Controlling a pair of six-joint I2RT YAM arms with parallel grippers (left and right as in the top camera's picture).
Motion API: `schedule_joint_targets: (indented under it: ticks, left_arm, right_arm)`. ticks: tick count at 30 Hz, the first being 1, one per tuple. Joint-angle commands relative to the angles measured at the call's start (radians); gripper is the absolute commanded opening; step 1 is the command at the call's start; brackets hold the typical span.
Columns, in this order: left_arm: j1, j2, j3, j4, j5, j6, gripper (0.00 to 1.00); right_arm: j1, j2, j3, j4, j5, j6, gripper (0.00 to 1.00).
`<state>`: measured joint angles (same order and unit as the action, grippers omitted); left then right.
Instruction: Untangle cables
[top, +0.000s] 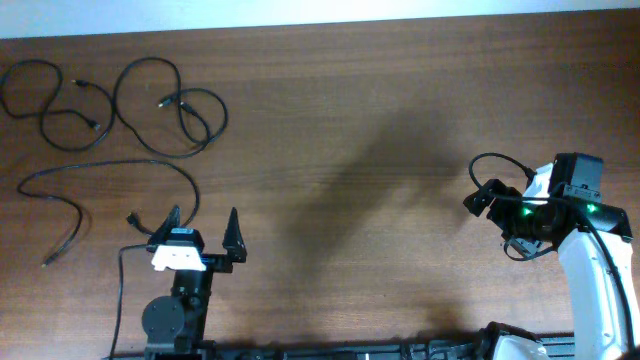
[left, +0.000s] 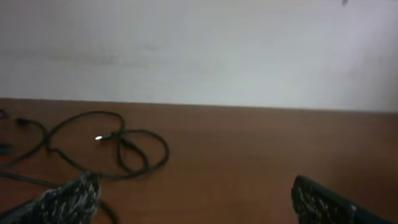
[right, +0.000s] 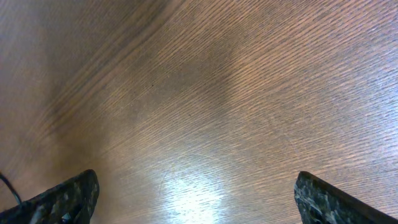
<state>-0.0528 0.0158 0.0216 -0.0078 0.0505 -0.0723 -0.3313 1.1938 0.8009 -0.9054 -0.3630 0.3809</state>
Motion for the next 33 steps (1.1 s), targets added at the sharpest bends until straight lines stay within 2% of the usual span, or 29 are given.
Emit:
schedule_joint_targets:
  ticks: [1, 33]
  left_arm:
    - [0.003, -0.007, -0.007, -0.042, 0.017, 0.092, 0.99]
    - [0.003, -0.002, -0.009, -0.076, 0.014, 0.092, 0.99]
  right_arm:
    - [-0.003, -0.008, 0.007, 0.0, 0.009, -0.01, 0.99]
    - [-0.003, -0.008, 0.007, 0.0, 0.009, -0.01, 0.99]
